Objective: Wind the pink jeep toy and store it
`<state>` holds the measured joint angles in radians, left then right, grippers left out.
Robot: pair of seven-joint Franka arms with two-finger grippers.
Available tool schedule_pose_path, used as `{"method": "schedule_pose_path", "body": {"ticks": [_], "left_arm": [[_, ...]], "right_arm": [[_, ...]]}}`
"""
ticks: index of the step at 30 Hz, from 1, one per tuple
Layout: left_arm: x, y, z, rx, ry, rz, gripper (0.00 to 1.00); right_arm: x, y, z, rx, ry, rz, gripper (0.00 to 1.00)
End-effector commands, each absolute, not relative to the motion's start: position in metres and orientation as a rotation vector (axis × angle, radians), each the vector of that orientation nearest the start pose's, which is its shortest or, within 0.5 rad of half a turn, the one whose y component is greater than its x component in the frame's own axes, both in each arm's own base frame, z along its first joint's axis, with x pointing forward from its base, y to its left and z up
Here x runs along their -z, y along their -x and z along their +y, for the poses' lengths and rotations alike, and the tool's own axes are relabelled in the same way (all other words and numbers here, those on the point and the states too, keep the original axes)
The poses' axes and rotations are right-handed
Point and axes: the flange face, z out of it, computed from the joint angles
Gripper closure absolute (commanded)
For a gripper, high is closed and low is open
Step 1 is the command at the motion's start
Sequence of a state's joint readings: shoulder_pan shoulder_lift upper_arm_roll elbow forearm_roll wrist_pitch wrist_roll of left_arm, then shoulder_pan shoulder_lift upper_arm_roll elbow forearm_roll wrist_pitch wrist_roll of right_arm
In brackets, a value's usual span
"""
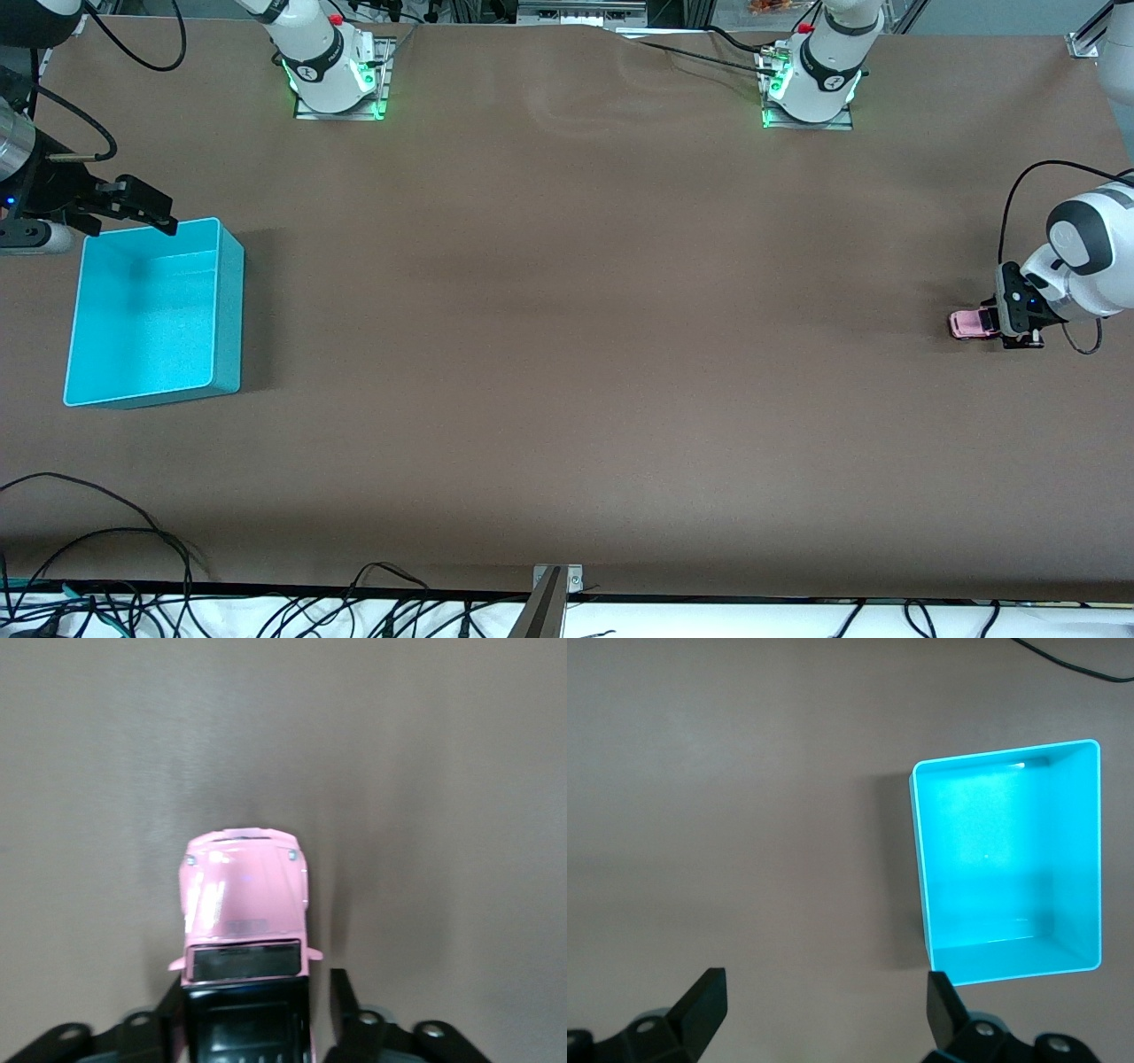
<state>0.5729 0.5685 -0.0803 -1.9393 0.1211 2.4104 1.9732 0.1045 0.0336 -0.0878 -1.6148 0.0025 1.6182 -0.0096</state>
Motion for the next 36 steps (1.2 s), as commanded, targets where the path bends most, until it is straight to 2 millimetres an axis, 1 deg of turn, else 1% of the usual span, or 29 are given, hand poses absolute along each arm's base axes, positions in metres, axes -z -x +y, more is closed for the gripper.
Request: {"method": "schedule_pose_path", "body": {"ticks": [1, 6, 9, 14, 20, 28, 30, 32, 36], "left_arm": [[-0.194, -0.558, 0.302, -0.175, 2.287, 2.333, 0.0], [-0.225, -0.564, 0.302, -0.179, 2.299, 2.316, 0.0], [-0.238, -0.562, 0.302, -0.192, 2.322, 2.304, 0.0], [-0.266, -0.559, 0.301, -0.214, 2.401, 2.224, 0.0], [-0.308, -0.572, 0.278, -0.223, 2.469, 2.149, 0.0], [-0.36, -0.597, 0.24, -0.28, 2.621, 2.031, 0.0], [-0.368, -0.601, 0.227, -0.296, 2.659, 1.995, 0.0], [-0.383, -0.603, 0.215, -0.315, 2.701, 1.936, 0.0], [-0.403, -0.606, 0.186, -0.329, 2.756, 1.832, 0.0]], "right_arm": [[-0.594, -0.57, 0.01, -0.033, 3.122, -0.027, 0.0], [-0.594, -0.57, 0.01, -0.033, 3.124, -0.027, 0.0], [-0.594, -0.57, 0.01, -0.033, 3.124, -0.027, 0.0], [-0.594, -0.57, 0.01, -0.033, 3.122, -0.027, 0.0], [-0.594, -0.57, 0.01, -0.033, 3.124, -0.027, 0.0], [-0.594, -0.57, 0.01, -0.033, 3.122, -0.027, 0.0], [-0.594, -0.569, 0.01, -0.033, 3.123, -0.027, 0.0], [-0.593, -0.57, 0.01, -0.036, 3.122, -0.027, 0.0], [-0.594, -0.569, 0.01, -0.033, 3.122, -0.027, 0.0]]}}
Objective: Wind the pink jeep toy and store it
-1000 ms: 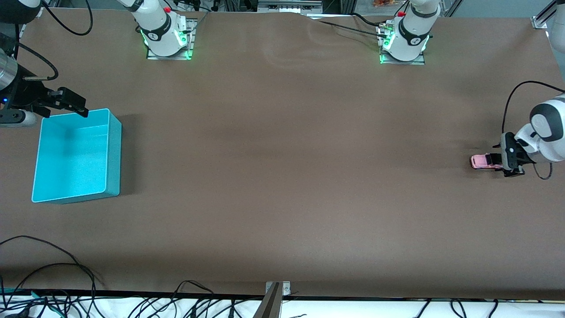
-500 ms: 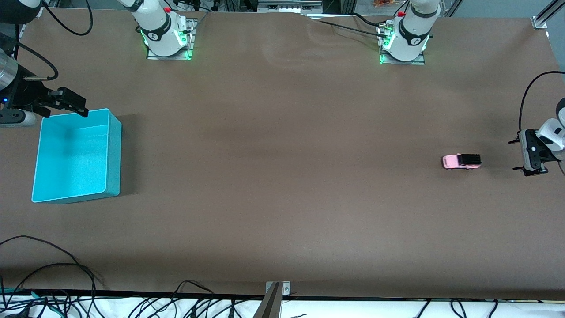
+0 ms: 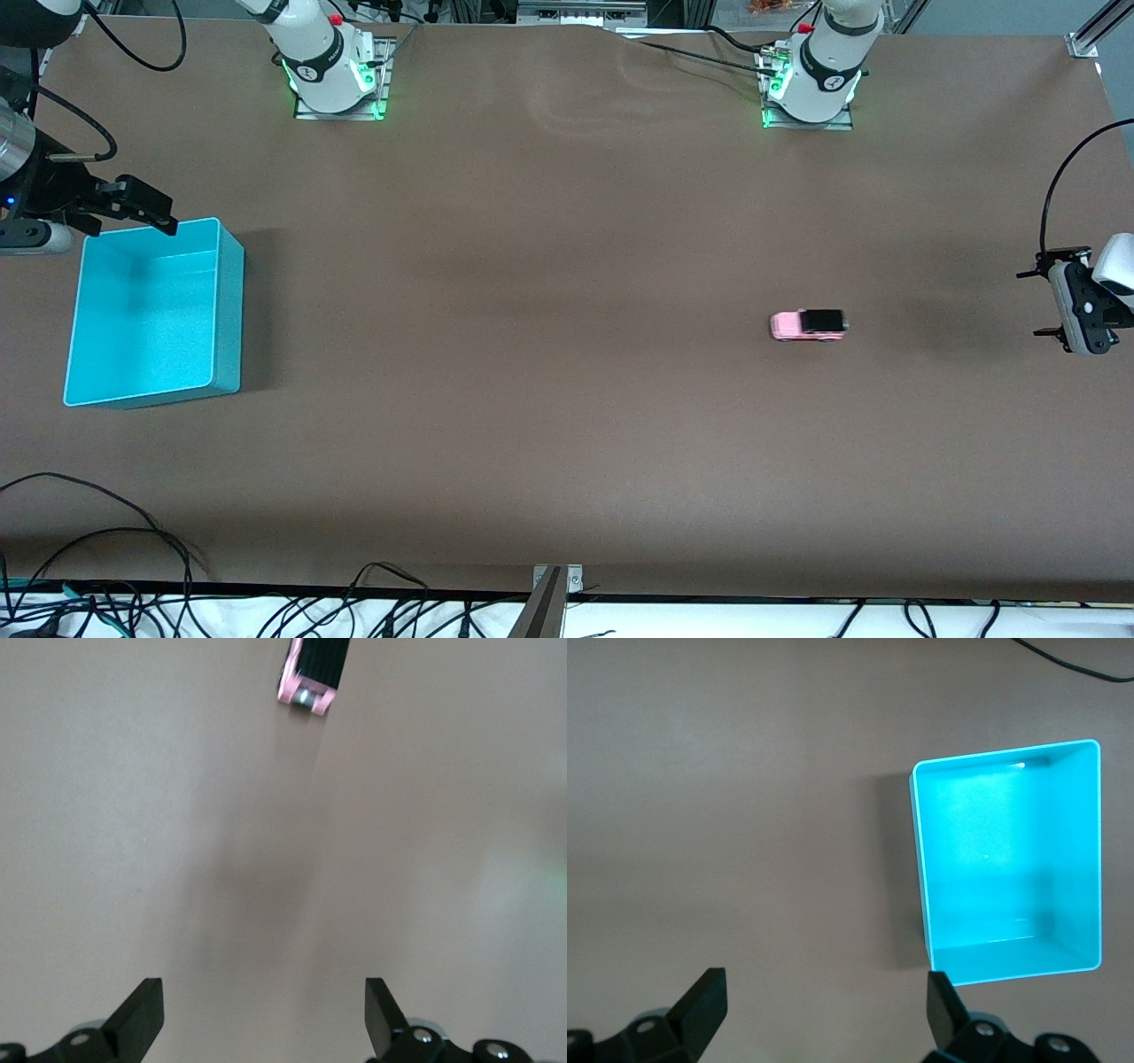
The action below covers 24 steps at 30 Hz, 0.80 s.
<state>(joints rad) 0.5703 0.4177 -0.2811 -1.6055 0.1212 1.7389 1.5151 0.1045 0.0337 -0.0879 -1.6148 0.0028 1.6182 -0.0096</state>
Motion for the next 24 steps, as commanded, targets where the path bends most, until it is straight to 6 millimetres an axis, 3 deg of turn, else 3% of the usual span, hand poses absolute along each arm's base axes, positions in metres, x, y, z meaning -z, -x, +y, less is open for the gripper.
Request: {"method": "schedule_pose_path", "body": {"ticks": [1, 13, 20, 24], "left_arm": [[-0.406, -0.607, 0.179, -0.332, 2.768, 1.811, 0.0], [-0.447, -0.606, 0.089, -0.412, 2.861, 1.598, 0.0], [-0.464, -0.602, 0.055, -0.428, 2.89, 1.493, 0.0], [-0.471, -0.6, 0.045, -0.44, 2.895, 1.46, 0.0]], "right_arm": [[-0.593, -0.57, 0.01, -0.036, 3.122, -0.027, 0.0], [-0.593, -0.569, 0.01, -0.038, 3.122, -0.027, 0.0], [-0.593, -0.569, 0.01, -0.038, 3.122, -0.027, 0.0], [-0.593, -0.569, 0.01, -0.038, 3.122, -0.027, 0.0]]}}
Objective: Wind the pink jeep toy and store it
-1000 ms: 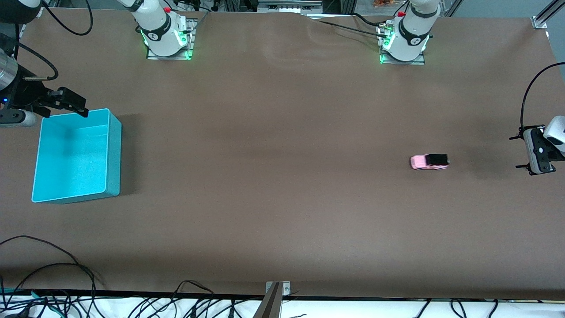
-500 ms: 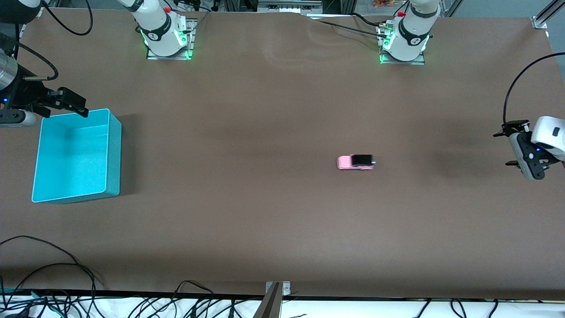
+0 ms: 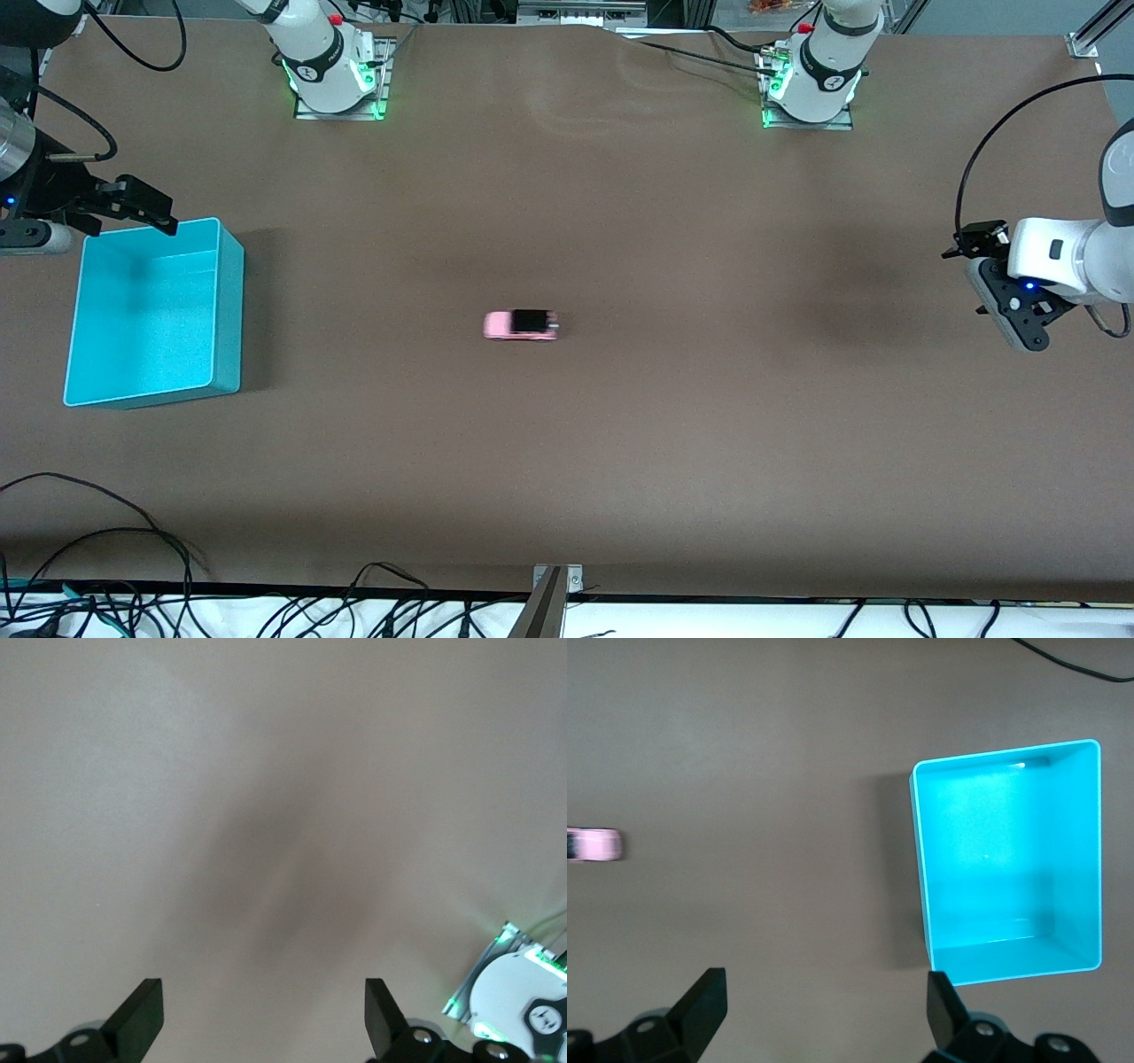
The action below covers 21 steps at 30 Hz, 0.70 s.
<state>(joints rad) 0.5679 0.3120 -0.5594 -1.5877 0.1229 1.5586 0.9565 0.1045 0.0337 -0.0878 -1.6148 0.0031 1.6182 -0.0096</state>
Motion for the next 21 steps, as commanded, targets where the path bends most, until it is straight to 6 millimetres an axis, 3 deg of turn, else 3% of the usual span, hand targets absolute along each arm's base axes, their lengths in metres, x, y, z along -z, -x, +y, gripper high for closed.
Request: {"method": "schedule_pose_path", "body": {"ticks": [1, 11, 21], "left_arm": [[-0.471, -0.599, 0.043, -0.442, 2.896, 1.458, 0.0], [-0.472, -0.599, 0.042, -0.439, 2.901, 1.446, 0.0], [-0.492, -0.594, 0.05, -0.405, 2.893, 1.4, 0.0]], "right_arm": [[-0.593, -0.569, 0.01, -0.038, 3.122, -0.027, 0.0], [-0.593, -0.569, 0.01, -0.041, 3.122, -0.027, 0.0], [-0.593, -0.569, 0.01, -0.041, 3.122, -0.027, 0.0]]}}
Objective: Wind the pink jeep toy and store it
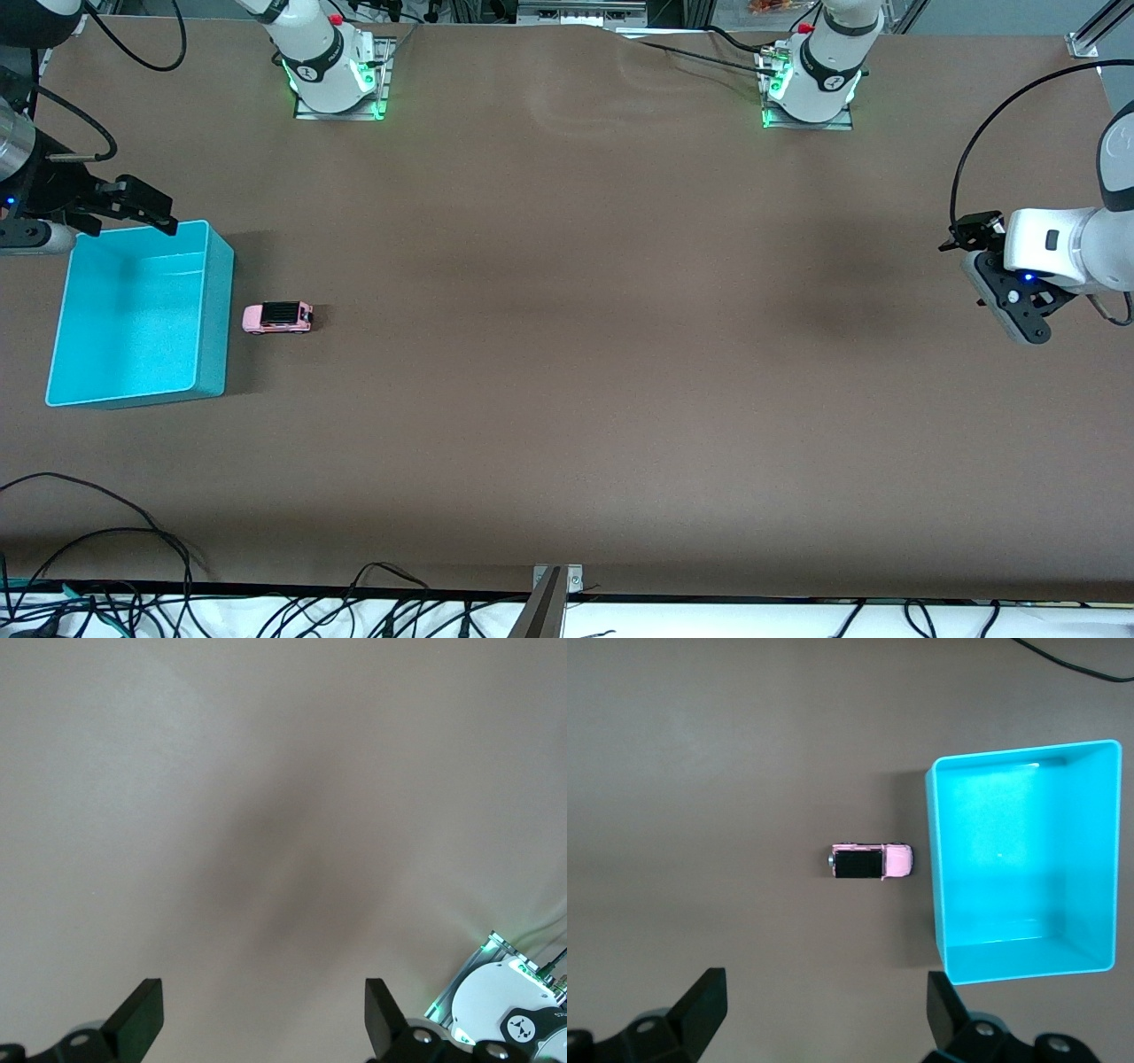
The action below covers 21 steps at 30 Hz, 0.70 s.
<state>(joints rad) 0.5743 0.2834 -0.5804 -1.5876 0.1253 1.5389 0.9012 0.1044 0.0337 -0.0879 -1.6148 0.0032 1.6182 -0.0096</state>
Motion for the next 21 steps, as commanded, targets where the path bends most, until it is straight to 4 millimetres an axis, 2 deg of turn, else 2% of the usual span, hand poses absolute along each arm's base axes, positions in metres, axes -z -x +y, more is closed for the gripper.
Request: {"method": "schedule_pose_path", "body": {"ticks": [1, 5, 12, 17, 21], "left_arm": [[-0.494, -0.593, 0.05, -0.401, 2.89, 1.398, 0.0], [-0.506, -0.591, 0.055, -0.377, 2.886, 1.373, 0.0], [-0.514, -0.592, 0.061, -0.354, 2.888, 1.353, 0.0], [-0.52, -0.59, 0.058, -0.344, 2.881, 1.346, 0.0], [-0.53, -0.584, 0.046, -0.334, 2.888, 1.263, 0.0]], "right_arm": [[-0.593, -0.569, 0.01, -0.041, 3.122, -0.027, 0.0], [-0.593, -0.569, 0.01, -0.038, 3.122, -0.027, 0.0], [-0.593, -0.57, 0.007, -0.036, 3.122, -0.017, 0.0], [-0.594, -0.57, 0.007, -0.033, 3.124, -0.017, 0.0], [-0.593, -0.569, 0.006, -0.04, 3.124, -0.015, 0.0]]}}
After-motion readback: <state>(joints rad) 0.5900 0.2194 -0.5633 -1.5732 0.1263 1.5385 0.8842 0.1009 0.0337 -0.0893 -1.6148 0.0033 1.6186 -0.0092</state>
